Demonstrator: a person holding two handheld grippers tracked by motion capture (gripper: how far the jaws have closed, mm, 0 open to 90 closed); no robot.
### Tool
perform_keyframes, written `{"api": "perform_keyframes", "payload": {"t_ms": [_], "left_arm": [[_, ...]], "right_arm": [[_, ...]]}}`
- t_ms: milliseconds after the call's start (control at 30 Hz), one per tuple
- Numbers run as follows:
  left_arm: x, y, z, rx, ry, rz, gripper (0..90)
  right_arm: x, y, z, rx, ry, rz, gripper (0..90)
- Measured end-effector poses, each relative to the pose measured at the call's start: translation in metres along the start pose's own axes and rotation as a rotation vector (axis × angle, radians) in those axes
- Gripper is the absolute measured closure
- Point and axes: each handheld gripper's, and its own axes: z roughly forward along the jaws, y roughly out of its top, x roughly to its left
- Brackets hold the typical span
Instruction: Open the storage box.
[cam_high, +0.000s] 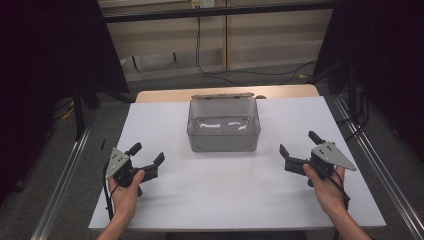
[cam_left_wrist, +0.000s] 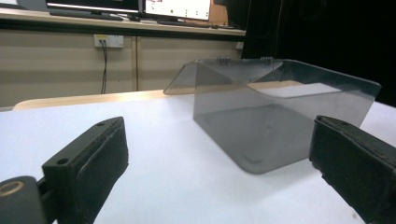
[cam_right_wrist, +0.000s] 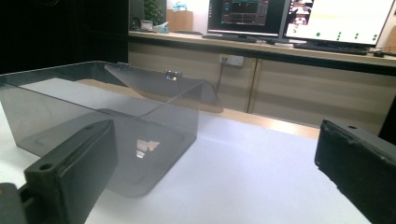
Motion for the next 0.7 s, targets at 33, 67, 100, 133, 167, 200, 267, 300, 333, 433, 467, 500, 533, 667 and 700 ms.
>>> {"api": "perform_keyframes", "payload": {"t_ms": [33,67,100,133,167,200,267,300,333,433,467,500,533,667,700], "left_arm": [[-0.001,-0.001,-0.002,0.001,-0.001,-0.002,4.5],[-0.001,-0.002,-0.005,0.0,0.0,-0.001,4.5],[-0.001,-0.003,-0.007,0.004,-0.001,0.001,4.5],[-0.002,-0.004,-0.009,0.008,-0.002,0.0,4.5],[-0.002,-0.005,-0.011,0.005,0.001,0.001,4.5],[-0.003,-0.006,-0.013,0.006,0.001,0.002,4.5],[-0.003,-0.008,-0.018,0.007,0.0,0.001,4.5],[-0.004,-0.008,-0.02,0.007,0.002,-0.001,4.5],[-0.004,-0.009,-0.023,0.011,0.008,0.003,4.5],[-0.006,-0.011,-0.029,0.038,0.022,-0.001,4.0],[-0.006,-0.012,-0.031,0.039,0.029,-0.007,4.0],[-0.007,-0.013,-0.033,0.037,0.031,-0.012,4.0],[-0.008,-0.013,-0.035,0.036,0.038,-0.012,4.0],[-0.01,-0.016,-0.042,0.04,0.047,-0.011,3.9],[-0.012,-0.017,-0.043,0.039,0.052,-0.017,3.9]], "right_arm": [[0.0,-0.001,-0.002,0.001,-0.004,0.002,0.0],[-0.001,-0.002,-0.005,0.004,-0.011,0.0,0.0],[-0.002,-0.003,-0.007,0.004,-0.015,0.002,0.0],[-0.002,-0.004,-0.01,0.006,-0.017,0.004,0.0],[-0.003,-0.005,-0.013,0.009,-0.024,0.005,0.0],[-0.004,-0.005,-0.015,0.008,-0.028,0.006,0.0],[-0.006,-0.006,-0.02,0.007,-0.033,0.013,0.0],[-0.007,-0.006,-0.023,0.01,-0.039,0.016,0.0],[-0.008,-0.007,-0.026,0.015,-0.045,0.015,0.0],[-0.011,-0.012,-0.034,0.024,-0.052,0.017,0.0],[-0.012,-0.013,-0.037,0.028,-0.055,0.019,0.0],[-0.014,-0.014,-0.04,0.033,-0.063,0.016,0.0],[-0.016,-0.016,-0.043,0.035,-0.069,0.018,0.0],[-0.021,-0.021,-0.053,0.038,-0.085,0.036,0.0],[-0.022,-0.022,-0.055,0.037,-0.09,0.041,0.0]]}}
